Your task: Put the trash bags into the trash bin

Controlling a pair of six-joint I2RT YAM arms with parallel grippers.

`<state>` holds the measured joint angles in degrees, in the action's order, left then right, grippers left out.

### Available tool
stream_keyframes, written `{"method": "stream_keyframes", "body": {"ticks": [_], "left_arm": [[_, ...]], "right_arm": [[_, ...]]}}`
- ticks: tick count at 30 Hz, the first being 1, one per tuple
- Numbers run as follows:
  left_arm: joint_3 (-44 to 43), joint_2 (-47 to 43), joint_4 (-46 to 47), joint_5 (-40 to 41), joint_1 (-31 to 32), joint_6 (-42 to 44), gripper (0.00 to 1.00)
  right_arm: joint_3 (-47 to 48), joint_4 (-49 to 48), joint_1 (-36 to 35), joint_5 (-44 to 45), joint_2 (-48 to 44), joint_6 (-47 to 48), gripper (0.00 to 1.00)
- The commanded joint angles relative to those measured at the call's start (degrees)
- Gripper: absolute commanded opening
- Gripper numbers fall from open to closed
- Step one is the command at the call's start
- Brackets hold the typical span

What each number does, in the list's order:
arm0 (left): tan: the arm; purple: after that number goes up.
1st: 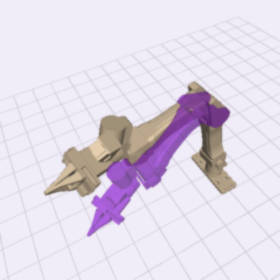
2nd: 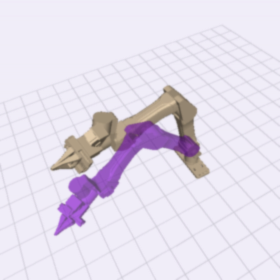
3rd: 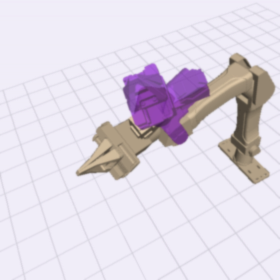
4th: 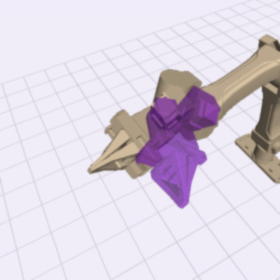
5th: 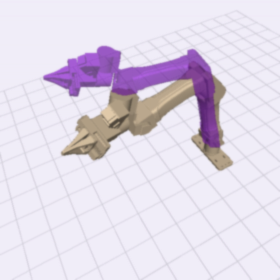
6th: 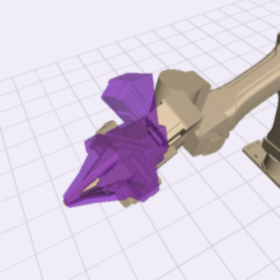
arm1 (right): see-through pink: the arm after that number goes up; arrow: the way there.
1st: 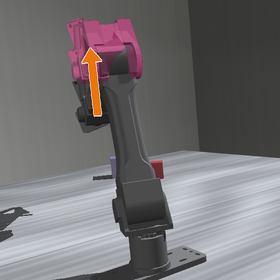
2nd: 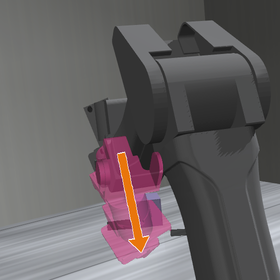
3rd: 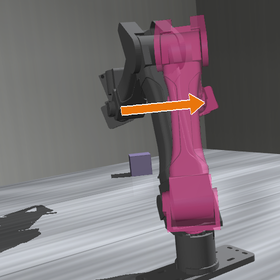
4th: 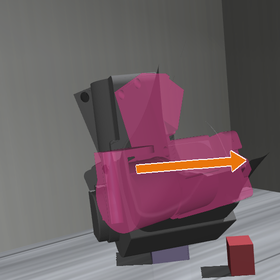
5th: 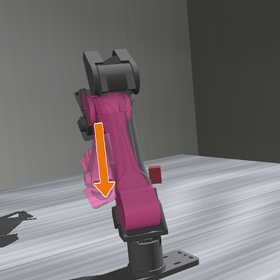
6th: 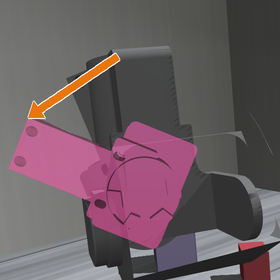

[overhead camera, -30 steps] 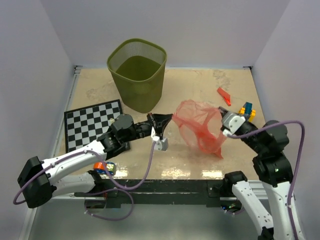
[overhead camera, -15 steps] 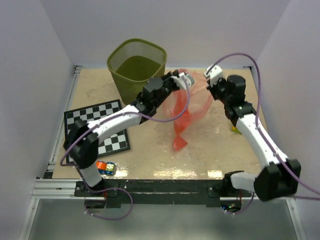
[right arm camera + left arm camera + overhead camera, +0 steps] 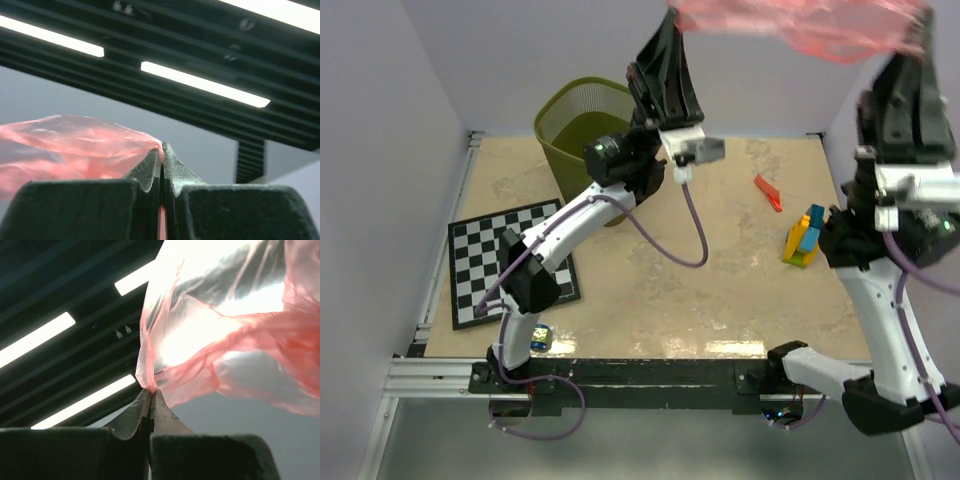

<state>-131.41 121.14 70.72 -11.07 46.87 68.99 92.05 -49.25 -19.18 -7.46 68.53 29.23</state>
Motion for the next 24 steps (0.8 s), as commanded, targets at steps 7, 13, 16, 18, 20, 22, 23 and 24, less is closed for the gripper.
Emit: {"method": "stream_keyframes", "body": {"ticks": [7, 13, 16, 18, 20, 22, 23, 24], "left_arm": [[97.59, -35.35, 14.57, -26.27, -1.73, 0.15, 0.0], [102.93, -62.42, -20.63, -22.45, 2.6, -10.97, 0.0], [104.87, -63.22, -18.42, -16.19, 2.96, -13.27, 0.0], [103.91, -63.83, -22.01, -13.38, 3.05, -13.27, 0.0], [102.42, -63.4, -23.87, -9.96, 3.05, -14.84, 0.0], [100.75, -61.91, -24.84, -5.91, 3.05, -16.78, 0.0], [99.44, -60.42, -24.93, -3.63, 3.05, -18.44, 0.0], [97.33, -58.67, -25.01, -1.26, 3.05, -21.5, 0.0]], "right_arm": [[-29.26, 88.57, 4.24, -19.55, -2.36, 37.82, 0.0], [-39.31, 73.36, 4.15, -28.4, -39.77, 10.87, 0.0], [-37.57, 70.79, 4.15, -23.84, -35.42, 3.57, 0.0], [-34.85, 71.4, 4.15, -20.84, -30.06, 0.58, 0.0], [-32.56, 71.58, 4.15, -18.38, -25.31, -0.93, 0.0], [-32.02, 69.84, 4.15, -16.63, -23.19, -1.63, 0.0], [-32.46, 68.25, 4.15, -16.01, -22.75, -2.16, 0.0], [-33.68, 65.8, 4.15, -15.13, -22.74, -2.86, 0.0]]}}
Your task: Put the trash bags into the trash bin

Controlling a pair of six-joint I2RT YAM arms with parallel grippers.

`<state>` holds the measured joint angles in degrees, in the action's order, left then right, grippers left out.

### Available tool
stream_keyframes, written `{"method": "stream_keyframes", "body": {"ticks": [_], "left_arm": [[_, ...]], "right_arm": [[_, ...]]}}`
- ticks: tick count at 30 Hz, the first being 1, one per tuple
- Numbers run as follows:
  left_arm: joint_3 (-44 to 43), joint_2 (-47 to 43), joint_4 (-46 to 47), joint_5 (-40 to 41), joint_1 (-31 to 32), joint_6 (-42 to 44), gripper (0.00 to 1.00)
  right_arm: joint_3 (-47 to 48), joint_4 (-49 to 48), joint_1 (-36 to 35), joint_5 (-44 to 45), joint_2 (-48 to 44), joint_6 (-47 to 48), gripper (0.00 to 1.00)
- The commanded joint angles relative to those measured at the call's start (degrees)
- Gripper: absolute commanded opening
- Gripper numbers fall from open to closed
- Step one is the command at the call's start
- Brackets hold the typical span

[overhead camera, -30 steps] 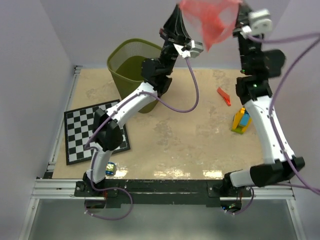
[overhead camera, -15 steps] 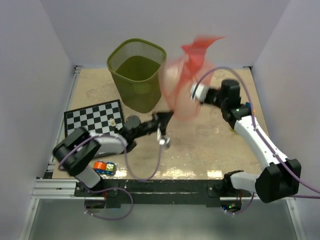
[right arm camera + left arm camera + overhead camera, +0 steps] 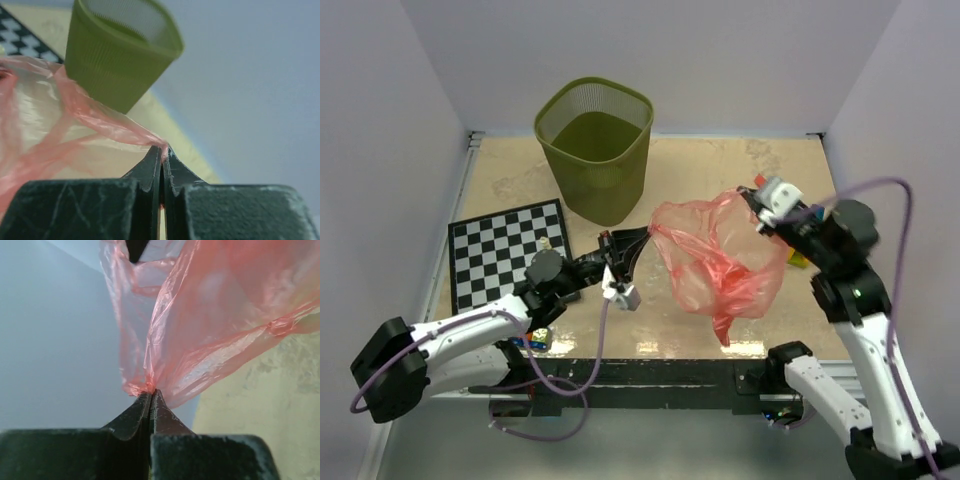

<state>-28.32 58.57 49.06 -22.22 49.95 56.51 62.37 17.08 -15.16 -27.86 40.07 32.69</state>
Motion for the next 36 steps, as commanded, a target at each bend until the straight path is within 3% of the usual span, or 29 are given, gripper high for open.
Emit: {"method": "stream_keyframes", "body": {"ticks": [1, 5, 7, 9, 13, 15, 16, 18, 20, 21, 22, 23, 25, 26, 28, 29, 30, 31, 32, 33, 34, 36], "left_arm": [[-8.14, 6.27, -3.96, 13.05, -0.12, -11.05, 0.0], [-19.73, 17.96, -7.91, 23.95, -1.61, -20.36, 0.0], [-27.37, 24.02, -10.72, 26.42, -3.36, -23.71, 0.0], [-35.89, 29.21, -11.79, 26.18, -4.95, -23.56, 0.0], [-51.98, 38.53, -1.54, 27.23, -5.66, -14.09, 0.0], [-62.24, 43.62, 7.84, 25.3, -5.92, -5.06, 0.0], [-65.43, 46.87, 13.38, 24.6, -6.01, -2.48, 0.0], [-79.8, 54.6, 22.88, 22.67, -6.1, 4.46, 0.0], [-98.86, 63.3, 26.52, 14.36, -5.92, 8.87, 0.0], [-114.61, 68.12, 24.61, 9.09, -5.57, 9.49, 0.0], [-123.3, 71.04, 21.38, 1.64, -4.44, 11.32, 0.0], [-124.43, 71.07, 20.91, -4.44, -3.38, 13.78, 0.0], [-108.02, 63.64, 25.98, -11.6, -0.14, 22.2, 0.0], [-99.39, 59.25, 26.44, -11.27, 0.84, 23.2, 0.0], [-81.02, 54.74, 28.19, -2.45, 1.37, 12.11, 0.0], [-66.49, 49.94, 17.93, 2.83, 1.72, 15.79, 0.0], [-51.81, 42.76, -18.28, 0.62, 0.94, 30.44, 0.0], [-41.83, 34.59, -37.44, -10.89, -2.72, 41.81, 0.0], [-30.6, 26.94, -38.24, -24.66, -7.28, 40.71, 0.0], [-21.52, 20.86, -29.55, -25.5, -7.59, 32.17, 0.0], [-12.99, 15.32, -20.85, -20.55, -4.98, 26.25, 0.0], [-3.1, 9.05, -3.17, -18.48, -2.5, 17.79, 0.0]], "right_arm": [[-5.31, -3.34, 0.13, 5.96, 5.89, -7.02, 0.0], [-12.61, -15.3, 0.13, 14.64, 10.09, -7.99, 0.0], [-11.32, -20.31, 0.22, 21.76, 16.41, -7.2, 0.0], [-4.4, -24.18, 1.0, 28.62, 26.05, -6.67, 0.0], [19.83, -29.11, 3.38, 32.24, 37.86, -7.64, 0.0], [34.59, -32.97, 3.21, 31.82, 41.04, -8.68, 0.0], [38.93, -35.6, 2.77, 30.85, 42.01, -9.13, 0.0], [46.58, -43.06, 0.67, 29.45, 42.02, -9.22, 0.0], [45.66, -55.86, -1.09, 24.02, 38.26, -9.48, 0.0], [41.73, -64.8, -2.23, 20.25, 35.02, -8.87, 0.0], [37.26, -73.33, -3.46, 16.12, 31.5, -6.52, 0.0], [32.69, -77.94, -5.74, 11.38, 29.21, -0.84, 0.0], [23.98, -80.62, -8.48, 10.27, 24.89, 8.07, 0.0], [18.72, -80.8, -8.57, 13.76, 23.4, 11.31, 0.0], [6.77, -68.67, -8.22, 22.28, 21.89, 21.66, 0.0], [4.63, -42.48, -5.18, 19.97, 23.37, 27.81, 0.0], [5.91, -7.07, -3.49, 16.29, 28.6, 40.49, 0.0], [4.96, 24.52, -3.56, 13.3, 32.14, 49.57, 0.0], [1.3, 36.5, -1.56, 9.87, 31.56, 50.01, 0.0], [-1.61, 38.97, 1.07, 5.23, 27.03, 49.32, 0.0], [-3.99, 39.69, 2.23, 1.96, 19.42, 50.27, 0.0], [-7.59, 31.5, 2.24, -2.09, 3.95, 43.14, 0.0]]}}
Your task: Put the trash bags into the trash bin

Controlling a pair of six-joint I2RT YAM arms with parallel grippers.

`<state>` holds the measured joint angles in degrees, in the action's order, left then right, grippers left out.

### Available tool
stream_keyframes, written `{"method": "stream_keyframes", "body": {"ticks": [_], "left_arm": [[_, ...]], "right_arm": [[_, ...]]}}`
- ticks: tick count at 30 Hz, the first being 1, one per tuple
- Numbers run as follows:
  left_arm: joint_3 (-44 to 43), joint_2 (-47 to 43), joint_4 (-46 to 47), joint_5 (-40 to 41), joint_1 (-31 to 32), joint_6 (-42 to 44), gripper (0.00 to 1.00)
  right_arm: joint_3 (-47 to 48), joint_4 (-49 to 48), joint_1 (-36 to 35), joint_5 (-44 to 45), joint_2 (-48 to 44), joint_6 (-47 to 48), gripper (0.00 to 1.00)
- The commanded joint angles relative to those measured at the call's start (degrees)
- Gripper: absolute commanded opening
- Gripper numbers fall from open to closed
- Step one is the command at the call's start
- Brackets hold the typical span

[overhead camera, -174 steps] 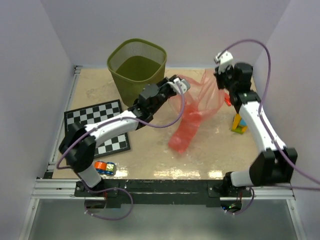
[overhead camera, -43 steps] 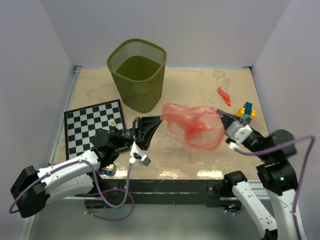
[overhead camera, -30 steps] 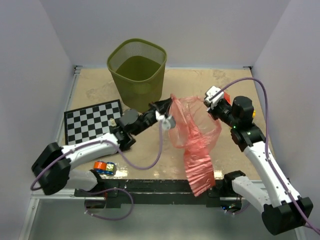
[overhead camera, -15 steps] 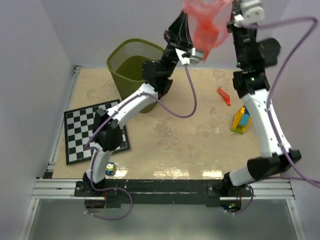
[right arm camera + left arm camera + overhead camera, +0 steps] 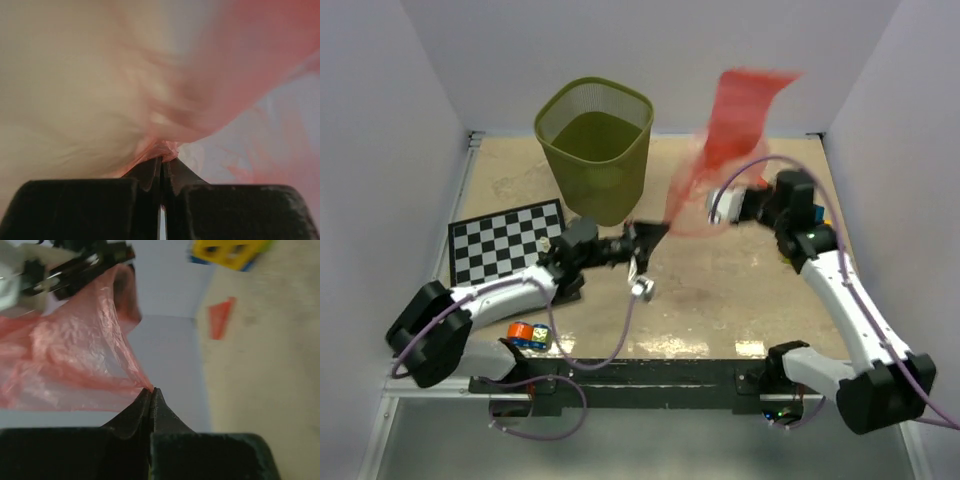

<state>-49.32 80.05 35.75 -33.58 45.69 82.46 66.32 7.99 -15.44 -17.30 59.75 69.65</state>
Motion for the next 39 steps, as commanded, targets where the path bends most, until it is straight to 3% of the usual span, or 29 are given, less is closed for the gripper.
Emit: {"method": "stream_keyframes", "body": {"ticks": [1, 3, 6, 11, 14, 17, 20, 24, 27, 32, 35, 39], "left_arm": [[19.68, -13.68, 12.92, -5.81, 2.29, -10.36, 0.0], [19.09, -14.48, 11.64, -3.08, 2.65, -11.79, 0.0], [15.41, -13.61, 7.69, 4.46, 3.35, -17.39, 0.0], [-1.79, -4.14, -3.3, 26.24, 4.32, -32.59, 0.0], [-17.42, 7.18, -7.35, 39.7, 2.57, -44.44, 0.0], [-33.69, 17.74, -12.35, 43.24, -2.0, -54.31, 0.0], [-45.4, 25.92, -7.91, 45.27, -4.03, -51.54, 0.0], [-58.22, 33.75, 5.96, 45.36, -4.47, -37.76, 0.0], [-67.8, 39.2, 19.76, 41.25, -4.56, -26.59, 0.0], [-89.14, 47.11, 32.09, 22.2, -4.47, -22.69, 0.0], [-98.59, 48.71, 28.69, 8.83, -1.24, -17.45, 0.0], [-75.48, 40.11, 40.15, 2.04, 4.4, -8.02, 0.0]], "right_arm": [[-13.92, 32.26, 2.43, -14.32, -23.28, -0.15, 0.0], [-18.4, 21.41, 2.43, -16.27, -33.24, -7.31, 0.0], [-19.83, 14.0, 2.43, -15.41, -35.5, -13.99, 0.0], [-14.92, 5.22, 2.52, -2.15, -19.53, -34.19, 0.0], [-11.14, -0.15, 2.52, 1.91, -6.79, -38.6, 0.0], [-2.99, -5.34, 2.52, 8.05, 7.88, -42.48, 0.0], [11.94, -6.14, 3.75, 13.59, 21.6, -43.89, 0.0], [36.53, -9.12, 4.72, 19.49, 33.92, -46.0, 0.0], [47.3, -18.84, 4.63, 17.41, 33.17, -47.93, 0.0], [35.04, -56.09, -0.89, 4.58, 19.82, -41.72, 0.0], [25.56, -65.36, -8.26, 0.17, 12.7, -29.34, 0.0], [9.23, -68.29, -11.8, -0.29, 4.96, -17.12, 0.0]]}}
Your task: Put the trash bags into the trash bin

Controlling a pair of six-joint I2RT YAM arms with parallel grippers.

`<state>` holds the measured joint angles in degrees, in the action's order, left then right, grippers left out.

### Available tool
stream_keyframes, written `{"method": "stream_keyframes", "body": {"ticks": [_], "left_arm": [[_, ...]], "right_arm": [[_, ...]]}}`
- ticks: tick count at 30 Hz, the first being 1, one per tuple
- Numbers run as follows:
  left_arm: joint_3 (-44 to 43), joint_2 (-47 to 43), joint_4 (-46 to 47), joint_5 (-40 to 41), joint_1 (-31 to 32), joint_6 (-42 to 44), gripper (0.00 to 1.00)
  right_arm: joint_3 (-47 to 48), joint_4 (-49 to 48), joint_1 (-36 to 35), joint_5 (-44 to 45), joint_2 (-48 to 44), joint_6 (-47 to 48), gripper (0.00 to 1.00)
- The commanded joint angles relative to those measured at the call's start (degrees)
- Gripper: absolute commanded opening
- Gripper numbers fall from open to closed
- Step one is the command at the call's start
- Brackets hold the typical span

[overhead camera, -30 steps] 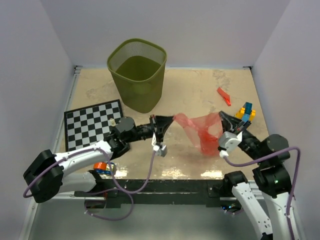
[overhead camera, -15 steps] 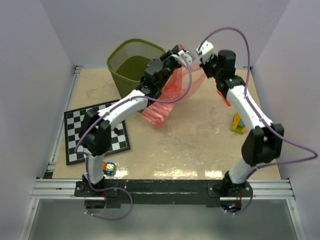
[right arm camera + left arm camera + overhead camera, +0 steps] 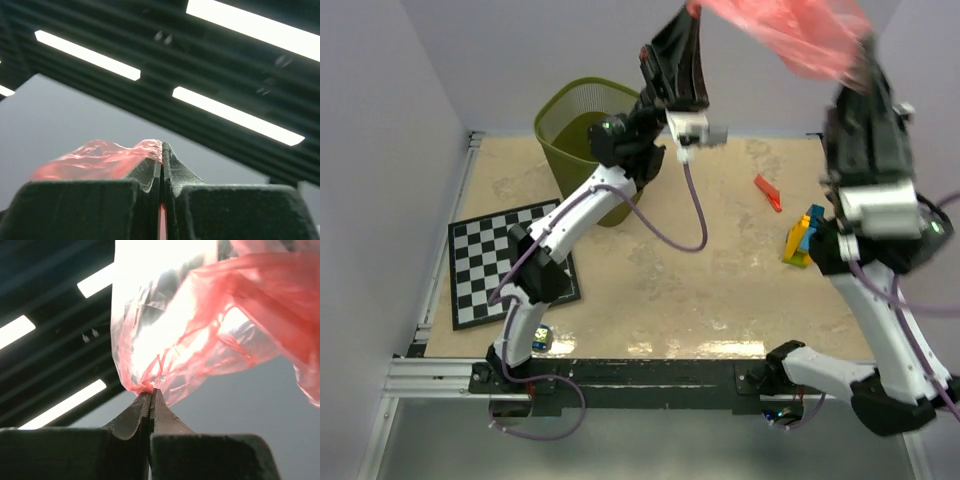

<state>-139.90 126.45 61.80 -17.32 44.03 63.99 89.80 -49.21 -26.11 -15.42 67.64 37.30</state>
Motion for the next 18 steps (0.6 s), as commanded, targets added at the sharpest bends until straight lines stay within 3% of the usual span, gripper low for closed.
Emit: {"method": "stream_keyframes", "body": {"ticks": [1, 3, 4, 6, 7, 8, 10, 13, 15, 18], "left_arm": [[24.31, -7.87, 19.79, -14.06, 6.59, 11.07, 0.0], [47.56, -11.65, 32.18, -9.16, 7.21, 11.33, 0.0], [61.18, -14.1, 33.98, -6.96, 7.04, 15.69, 0.0], [92.11, -21.13, 25.09, -8.15, 3.46, 25.7, 0.0], [102.87, -25.25, 22.95, -12.08, 1.86, 28.45, 0.0], [112.29, -29.29, 24.41, -14.47, 1.5, 26.91, 0.0], [121.75, -37.55, 27.14, -10.92, 5.16, 19.8, 0.0], [121.36, -44.7, 19.0, -7.03, 7.56, 19.24, 0.0], [119.16, -45.68, 18.0, -3.88, 7.21, 17.33, 0.0], [114.69, -45.33, 20.12, 4.19, 7.38, 12.85, 0.0]], "right_arm": [[-20.04, -9.08, -0.96, -0.16, -5.65, 19.0, 0.0], [-35.15, -1.02, -0.53, 7.12, -12.05, 23.77, 0.0], [-42.88, 10.08, 1.3, 9.07, -14.79, 27.87, 0.0], [-50.84, 48.93, 4.66, 6.9, -19.1, 45.14, 0.0], [-52.78, 66.09, 4.75, 6.11, -21.3, 48.62, 0.0], [-53.84, 73.92, 4.75, 4.54, -25.15, 45.53, 0.0], [-53.07, 80.56, 4.75, -2.57, -34.28, 35.69, 0.0], [-52.53, 76.66, 4.75, -5.85, -45.98, 26.8, 0.0], [-52.45, 73.83, 4.75, -5.68, -48.56, 24.15, 0.0], [-49.47, 70.75, 4.84, -3.31, -44.89, 19.06, 0.0]]}}
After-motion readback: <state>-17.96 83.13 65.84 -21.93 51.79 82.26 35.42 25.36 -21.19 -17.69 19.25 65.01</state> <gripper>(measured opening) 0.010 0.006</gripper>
